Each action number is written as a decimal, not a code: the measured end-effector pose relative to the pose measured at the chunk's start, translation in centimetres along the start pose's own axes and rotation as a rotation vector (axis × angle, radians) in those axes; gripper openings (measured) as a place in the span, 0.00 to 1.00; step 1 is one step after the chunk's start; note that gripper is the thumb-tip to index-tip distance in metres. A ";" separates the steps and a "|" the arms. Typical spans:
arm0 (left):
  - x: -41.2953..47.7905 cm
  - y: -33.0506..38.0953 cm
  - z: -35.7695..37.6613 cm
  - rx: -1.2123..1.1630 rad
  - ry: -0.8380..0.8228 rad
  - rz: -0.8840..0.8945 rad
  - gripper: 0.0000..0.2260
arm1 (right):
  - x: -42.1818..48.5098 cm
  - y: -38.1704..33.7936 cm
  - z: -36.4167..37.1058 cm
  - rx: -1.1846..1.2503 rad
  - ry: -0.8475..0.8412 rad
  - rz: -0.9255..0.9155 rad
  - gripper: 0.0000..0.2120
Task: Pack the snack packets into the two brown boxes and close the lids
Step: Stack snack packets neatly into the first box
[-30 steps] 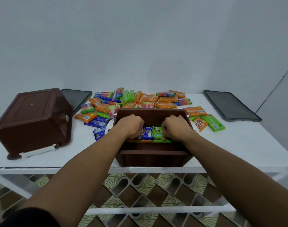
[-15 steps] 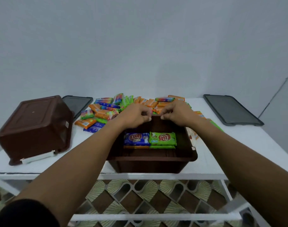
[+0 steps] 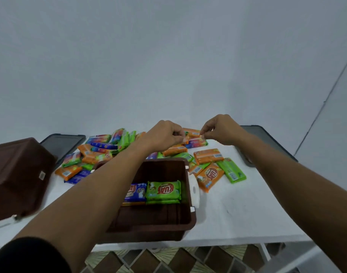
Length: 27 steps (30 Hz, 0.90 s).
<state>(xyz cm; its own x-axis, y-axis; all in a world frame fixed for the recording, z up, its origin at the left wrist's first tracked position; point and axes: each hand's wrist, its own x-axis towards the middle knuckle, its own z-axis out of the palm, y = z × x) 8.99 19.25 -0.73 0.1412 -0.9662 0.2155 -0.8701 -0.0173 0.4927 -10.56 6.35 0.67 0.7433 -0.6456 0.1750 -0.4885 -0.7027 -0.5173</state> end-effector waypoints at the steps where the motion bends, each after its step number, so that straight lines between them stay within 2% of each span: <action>1: 0.8 0.5 0.5 0.001 -0.007 0.004 0.04 | 0.2 0.8 -0.4 0.000 -0.009 0.009 0.04; 7: 5.1 2.9 3.5 0.011 -0.054 -0.007 0.04 | 1.0 4.9 -1.5 -0.089 -0.101 0.094 0.03; 9: 6.2 3.4 4.7 0.031 -0.084 -0.009 0.04 | 1.2 5.9 -1.6 -0.225 -0.234 0.134 0.06; 13: 8.0 3.7 7.3 0.111 -0.200 -0.024 0.02 | 0.8 7.8 -0.1 -0.502 -0.496 0.237 0.19; 18: 9.5 4.0 10.2 0.230 -0.348 -0.078 0.03 | -0.1 9.7 2.3 -0.396 -0.547 0.375 0.23; 22: 10.3 4.0 12.0 0.322 -0.411 -0.087 0.05 | -0.6 10.4 3.2 -0.370 -0.563 0.384 0.25; 27: 11.1 3.5 13.3 0.332 -0.449 -0.139 0.06 | -0.6 11.4 3.3 -0.309 -0.561 0.380 0.22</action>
<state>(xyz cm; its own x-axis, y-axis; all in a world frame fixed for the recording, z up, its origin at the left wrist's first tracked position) 1.20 5.01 -7.82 0.1138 -0.9623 -0.2471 -0.9694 -0.1619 0.1843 -15.04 -0.30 -8.11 0.5786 -0.6693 -0.4662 -0.8033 -0.5666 -0.1834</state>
